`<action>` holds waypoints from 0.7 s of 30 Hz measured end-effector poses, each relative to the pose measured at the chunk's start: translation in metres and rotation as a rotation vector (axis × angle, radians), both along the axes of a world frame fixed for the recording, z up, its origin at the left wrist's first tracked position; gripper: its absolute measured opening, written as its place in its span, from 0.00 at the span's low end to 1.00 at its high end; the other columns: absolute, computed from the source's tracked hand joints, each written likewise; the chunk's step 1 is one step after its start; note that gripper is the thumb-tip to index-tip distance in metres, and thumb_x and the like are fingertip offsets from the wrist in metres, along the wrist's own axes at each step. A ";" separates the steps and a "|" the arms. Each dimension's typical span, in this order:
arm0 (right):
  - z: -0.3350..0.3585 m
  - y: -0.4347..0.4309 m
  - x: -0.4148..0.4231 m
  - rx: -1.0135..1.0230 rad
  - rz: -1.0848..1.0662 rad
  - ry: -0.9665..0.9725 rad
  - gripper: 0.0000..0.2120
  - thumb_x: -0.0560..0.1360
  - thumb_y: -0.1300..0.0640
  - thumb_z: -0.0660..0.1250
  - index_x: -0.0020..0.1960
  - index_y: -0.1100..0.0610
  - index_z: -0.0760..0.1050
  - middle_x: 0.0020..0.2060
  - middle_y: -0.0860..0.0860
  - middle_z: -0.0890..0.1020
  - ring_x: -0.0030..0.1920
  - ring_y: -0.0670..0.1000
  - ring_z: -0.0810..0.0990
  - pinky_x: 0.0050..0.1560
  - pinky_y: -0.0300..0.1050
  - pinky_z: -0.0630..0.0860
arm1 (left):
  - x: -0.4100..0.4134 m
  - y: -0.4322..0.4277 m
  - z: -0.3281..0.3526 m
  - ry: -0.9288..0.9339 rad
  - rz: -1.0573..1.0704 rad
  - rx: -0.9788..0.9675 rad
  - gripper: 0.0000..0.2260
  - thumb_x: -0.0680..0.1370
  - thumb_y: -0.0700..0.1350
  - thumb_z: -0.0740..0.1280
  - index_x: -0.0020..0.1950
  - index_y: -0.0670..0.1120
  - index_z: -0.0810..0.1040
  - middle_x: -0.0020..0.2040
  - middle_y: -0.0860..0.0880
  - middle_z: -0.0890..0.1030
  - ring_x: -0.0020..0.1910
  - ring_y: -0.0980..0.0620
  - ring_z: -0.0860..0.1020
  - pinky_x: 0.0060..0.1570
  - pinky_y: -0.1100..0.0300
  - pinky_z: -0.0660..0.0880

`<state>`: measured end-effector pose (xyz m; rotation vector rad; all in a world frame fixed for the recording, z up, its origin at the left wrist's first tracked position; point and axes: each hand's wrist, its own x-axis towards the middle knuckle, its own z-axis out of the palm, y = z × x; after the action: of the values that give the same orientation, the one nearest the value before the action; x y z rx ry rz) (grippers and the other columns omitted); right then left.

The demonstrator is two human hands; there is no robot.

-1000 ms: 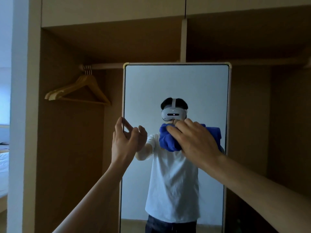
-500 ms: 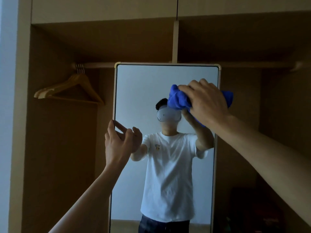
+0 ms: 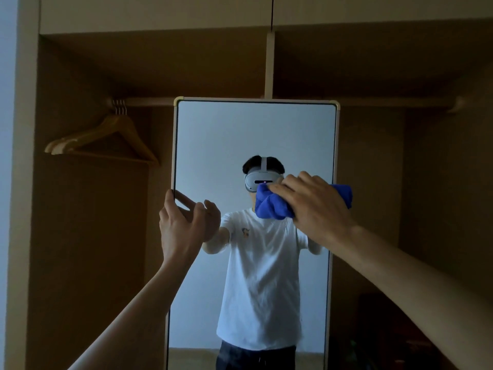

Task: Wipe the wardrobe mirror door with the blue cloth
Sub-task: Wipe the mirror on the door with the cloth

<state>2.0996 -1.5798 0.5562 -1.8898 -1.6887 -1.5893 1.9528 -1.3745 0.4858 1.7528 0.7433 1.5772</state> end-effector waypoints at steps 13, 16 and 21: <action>0.049 -0.019 0.024 0.251 -0.113 -0.042 0.24 0.72 0.61 0.69 0.68 0.56 0.73 0.50 0.53 0.81 0.48 0.58 0.75 0.47 0.53 0.71 | -0.003 -0.001 -0.007 0.028 0.032 0.065 0.35 0.82 0.57 0.64 0.83 0.52 0.51 0.78 0.44 0.64 0.74 0.43 0.67 0.67 0.40 0.72; 0.024 -0.021 0.028 0.221 -0.075 -0.027 0.23 0.72 0.60 0.71 0.66 0.57 0.75 0.47 0.53 0.81 0.45 0.57 0.75 0.46 0.54 0.73 | -0.003 0.000 -0.008 0.029 0.030 0.074 0.34 0.82 0.56 0.64 0.83 0.52 0.51 0.78 0.43 0.63 0.74 0.42 0.67 0.67 0.39 0.72; -0.023 -0.025 0.031 0.167 -0.015 -0.019 0.28 0.62 0.68 0.70 0.62 0.60 0.76 0.47 0.53 0.80 0.42 0.54 0.74 0.46 0.51 0.74 | -0.003 -0.001 -0.008 0.015 0.019 0.060 0.34 0.81 0.56 0.64 0.83 0.53 0.52 0.78 0.43 0.63 0.74 0.42 0.68 0.68 0.38 0.71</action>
<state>2.1302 -1.6049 0.5330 -1.8159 -1.4999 -1.7005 1.9494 -1.3752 0.4774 1.8073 0.7286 1.6162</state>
